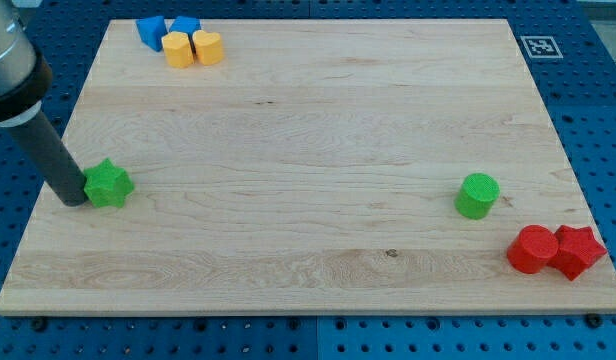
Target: Move the green star below the blue triangle
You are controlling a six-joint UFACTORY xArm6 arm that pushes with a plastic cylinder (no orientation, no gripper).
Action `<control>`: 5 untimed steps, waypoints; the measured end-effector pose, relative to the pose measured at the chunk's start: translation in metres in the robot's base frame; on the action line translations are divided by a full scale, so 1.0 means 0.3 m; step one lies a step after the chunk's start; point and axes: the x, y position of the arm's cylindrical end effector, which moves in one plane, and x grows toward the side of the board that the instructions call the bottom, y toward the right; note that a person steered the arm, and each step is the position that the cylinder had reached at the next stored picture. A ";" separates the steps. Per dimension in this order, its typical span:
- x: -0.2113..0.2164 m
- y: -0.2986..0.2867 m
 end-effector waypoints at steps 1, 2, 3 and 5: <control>0.101 0.002; 0.100 0.050; 0.030 0.056; -0.054 0.058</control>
